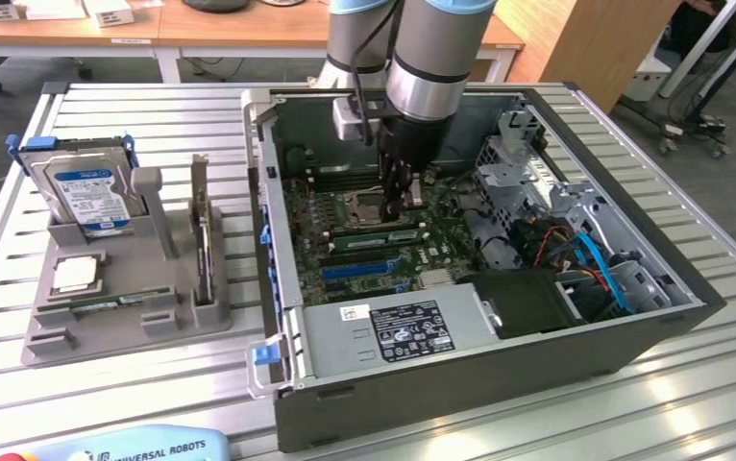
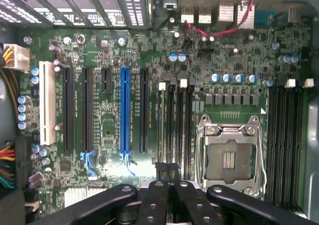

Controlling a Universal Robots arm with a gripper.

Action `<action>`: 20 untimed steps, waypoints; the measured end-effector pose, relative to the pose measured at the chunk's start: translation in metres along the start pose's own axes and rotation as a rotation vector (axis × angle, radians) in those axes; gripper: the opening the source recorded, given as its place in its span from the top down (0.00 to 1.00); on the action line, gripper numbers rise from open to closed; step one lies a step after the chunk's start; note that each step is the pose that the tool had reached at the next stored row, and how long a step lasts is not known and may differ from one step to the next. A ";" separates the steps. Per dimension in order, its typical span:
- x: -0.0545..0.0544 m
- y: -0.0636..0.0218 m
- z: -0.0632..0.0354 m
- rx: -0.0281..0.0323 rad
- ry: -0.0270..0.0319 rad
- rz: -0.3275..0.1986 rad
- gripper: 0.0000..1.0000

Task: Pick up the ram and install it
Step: 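Press down the ram until it locks into place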

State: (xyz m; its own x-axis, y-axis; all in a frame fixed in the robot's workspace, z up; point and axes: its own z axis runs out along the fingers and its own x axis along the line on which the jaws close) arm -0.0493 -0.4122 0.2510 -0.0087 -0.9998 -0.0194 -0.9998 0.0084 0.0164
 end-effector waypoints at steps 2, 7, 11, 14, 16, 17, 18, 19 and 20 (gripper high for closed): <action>0.000 0.0000 0.0000 0.0000 -0.0001 0.000 0.90; 0.000 -0.0001 0.0000 0.0000 -0.0001 0.000 0.90; 0.000 -0.0001 0.0000 0.0000 -0.0001 0.000 0.90; 0.000 -0.0001 0.0000 0.0000 -0.0001 0.000 0.90; 0.000 -0.0001 0.0000 0.0000 -0.0001 0.000 0.90; 0.000 -0.0001 0.0000 0.0000 -0.0001 0.004 0.90; 0.000 -0.0001 0.0001 0.0003 -0.0003 0.016 0.90; 0.000 -0.0001 0.0001 0.0006 -0.0006 0.031 0.90; 0.000 -0.0001 0.0002 0.0009 -0.0009 0.048 0.90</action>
State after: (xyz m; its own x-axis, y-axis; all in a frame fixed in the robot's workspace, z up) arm -0.0492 -0.4121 0.2508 -0.0569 -0.9982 -0.0195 -0.9983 0.0565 0.0164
